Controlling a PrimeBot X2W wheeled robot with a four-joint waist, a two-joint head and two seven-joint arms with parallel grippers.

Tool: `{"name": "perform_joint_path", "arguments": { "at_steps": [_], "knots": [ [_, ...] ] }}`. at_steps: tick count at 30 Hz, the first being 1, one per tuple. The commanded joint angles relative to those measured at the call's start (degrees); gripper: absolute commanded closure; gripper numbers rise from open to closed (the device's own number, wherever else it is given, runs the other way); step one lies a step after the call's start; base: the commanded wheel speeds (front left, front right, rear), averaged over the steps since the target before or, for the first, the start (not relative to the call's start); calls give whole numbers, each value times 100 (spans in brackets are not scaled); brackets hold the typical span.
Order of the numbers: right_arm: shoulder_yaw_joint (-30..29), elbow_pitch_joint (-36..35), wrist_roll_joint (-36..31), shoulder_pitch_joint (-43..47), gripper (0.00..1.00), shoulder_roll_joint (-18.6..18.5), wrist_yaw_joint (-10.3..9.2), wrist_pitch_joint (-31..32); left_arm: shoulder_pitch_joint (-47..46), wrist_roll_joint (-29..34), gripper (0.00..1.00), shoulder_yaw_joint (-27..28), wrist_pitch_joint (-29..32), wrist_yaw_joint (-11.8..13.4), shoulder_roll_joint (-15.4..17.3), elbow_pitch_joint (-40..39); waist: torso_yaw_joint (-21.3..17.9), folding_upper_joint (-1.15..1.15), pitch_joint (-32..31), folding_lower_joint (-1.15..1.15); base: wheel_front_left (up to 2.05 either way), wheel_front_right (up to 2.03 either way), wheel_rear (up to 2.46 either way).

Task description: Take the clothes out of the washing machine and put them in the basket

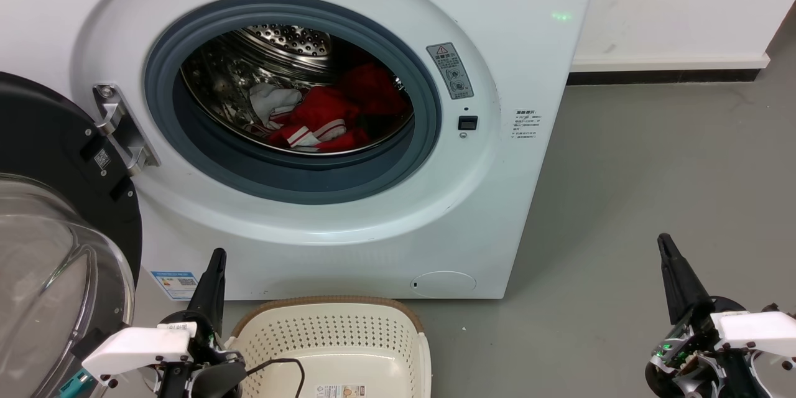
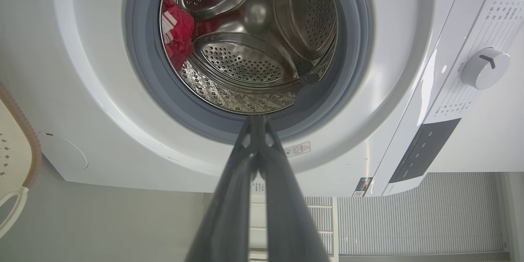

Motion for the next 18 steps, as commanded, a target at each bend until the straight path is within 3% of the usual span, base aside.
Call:
{"name": "perform_joint_path", "arguments": {
  "at_steps": [1,18],
  "knots": [
    [-10,9,-23,-73,100,13,0,20,-47,24,100,12,14,-2,0,4,0,0,0,0,0,0,0],
    [-25,8,-40,-73,100,24,0,25,-49,41,100,31,32,-2,-11,5,0,0,0,0,0,0,0]
  ]
}}
